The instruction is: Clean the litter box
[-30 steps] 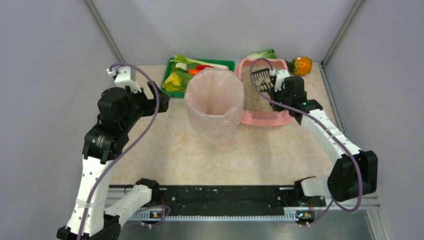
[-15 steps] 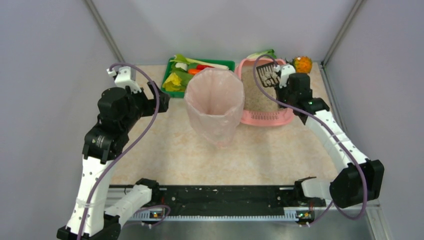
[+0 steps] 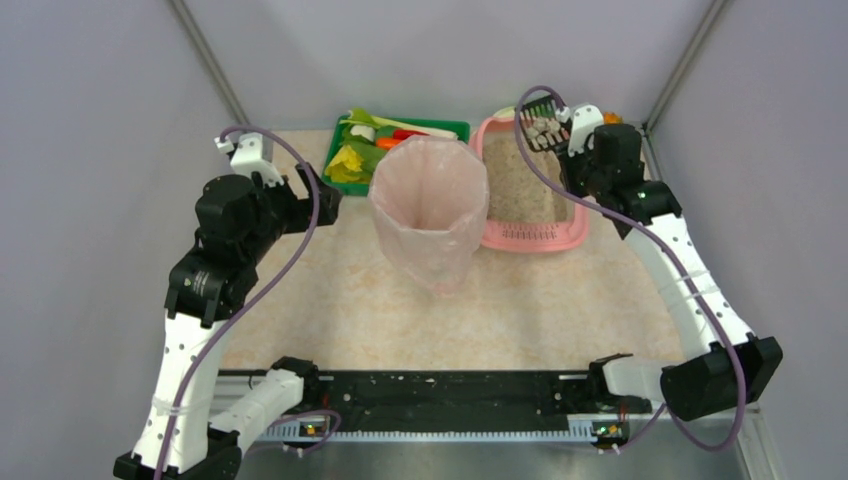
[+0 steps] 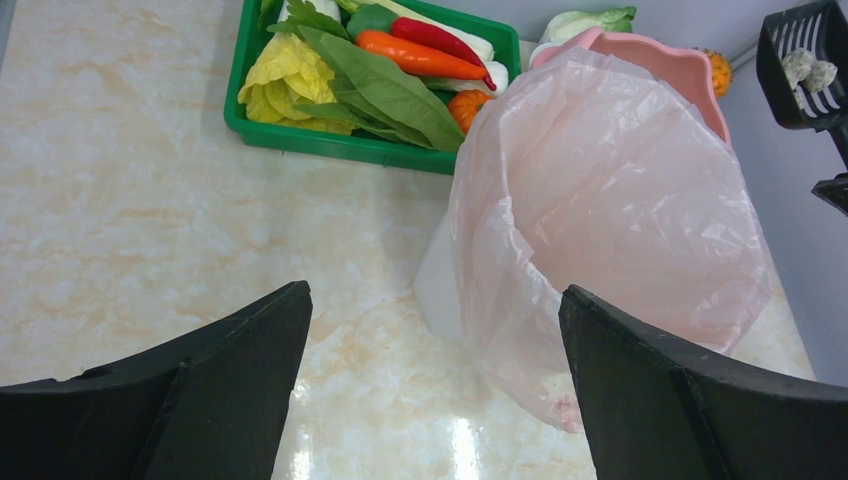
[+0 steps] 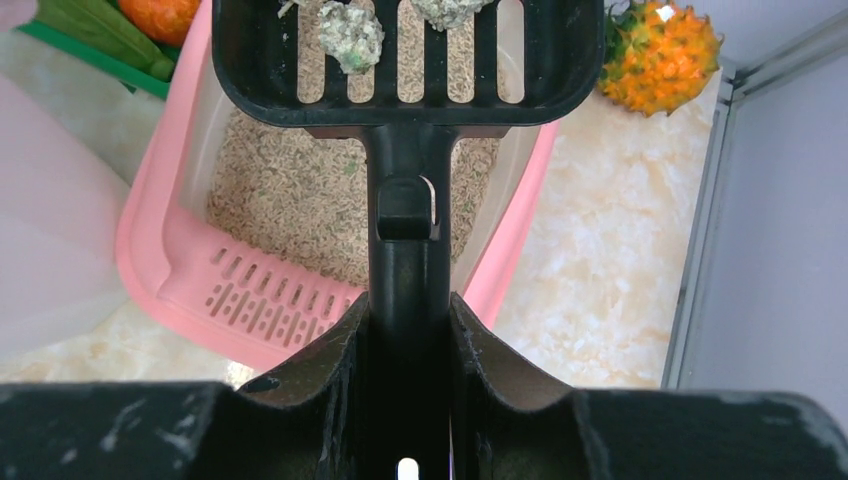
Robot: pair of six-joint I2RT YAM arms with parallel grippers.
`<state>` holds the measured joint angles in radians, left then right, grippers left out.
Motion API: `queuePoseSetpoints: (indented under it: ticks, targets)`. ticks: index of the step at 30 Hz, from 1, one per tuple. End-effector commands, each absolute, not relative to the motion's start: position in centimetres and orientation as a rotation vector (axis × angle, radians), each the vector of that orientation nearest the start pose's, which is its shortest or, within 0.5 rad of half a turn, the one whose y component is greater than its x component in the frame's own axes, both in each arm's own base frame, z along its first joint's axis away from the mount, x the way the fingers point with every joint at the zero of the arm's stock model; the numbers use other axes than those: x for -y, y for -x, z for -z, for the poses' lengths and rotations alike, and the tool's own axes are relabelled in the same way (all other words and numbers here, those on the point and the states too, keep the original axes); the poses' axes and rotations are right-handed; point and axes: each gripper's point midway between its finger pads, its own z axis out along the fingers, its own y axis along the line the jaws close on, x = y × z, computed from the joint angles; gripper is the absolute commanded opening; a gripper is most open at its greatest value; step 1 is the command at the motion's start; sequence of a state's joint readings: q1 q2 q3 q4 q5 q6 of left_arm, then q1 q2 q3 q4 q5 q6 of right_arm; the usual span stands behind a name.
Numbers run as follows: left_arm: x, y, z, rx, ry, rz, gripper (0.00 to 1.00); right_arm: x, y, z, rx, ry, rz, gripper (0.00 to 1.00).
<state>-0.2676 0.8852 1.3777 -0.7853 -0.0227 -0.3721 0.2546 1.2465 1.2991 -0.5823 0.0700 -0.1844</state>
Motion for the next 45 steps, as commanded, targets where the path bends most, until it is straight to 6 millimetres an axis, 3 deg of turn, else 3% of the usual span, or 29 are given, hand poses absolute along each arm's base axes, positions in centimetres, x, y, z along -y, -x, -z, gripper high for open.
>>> queuePoseSetpoints:
  ticks: [1, 7, 14, 18, 25, 33, 45]
  targets:
    - [8.5, -25.7, -39.0, -1.824, 0.110, 0.452, 0.99, -8.1, -35.9, -32.3, -1.961, 0.440, -0.001, 0.00]
    - [8.5, -25.9, -38.9, -1.824, 0.107, 0.451, 0.99, -9.5, -34.9, -35.4, -1.920, 0.477, -0.042, 0.00]
    - [8.5, -26.0, -38.9, -1.823, 0.105, 0.448, 0.99, -12.8, -33.4, -38.0, -1.872, 0.597, -0.075, 0.00]
    - [8.9, -25.7, -39.0, -1.822, 0.079, 0.473, 0.99, -15.3, -32.5, -38.3, -1.859, 0.690, -0.078, 0.00]
    - [8.7, -25.5, -39.0, -1.820, 0.080, 0.460, 0.99, -19.4, -31.5, -37.1, -1.845, 0.901, 0.029, 0.00]
    - [8.5, -25.3, -39.0, -1.815, 0.076, 0.450, 0.99, -20.3, -30.8, -35.4, -1.788, 1.142, 0.322, 0.00]
    - [8.5, -25.6, -38.7, -1.820, 0.067, 0.442, 0.99, -19.6, -29.9, -37.3, -1.494, 1.362, 0.798, 0.00]
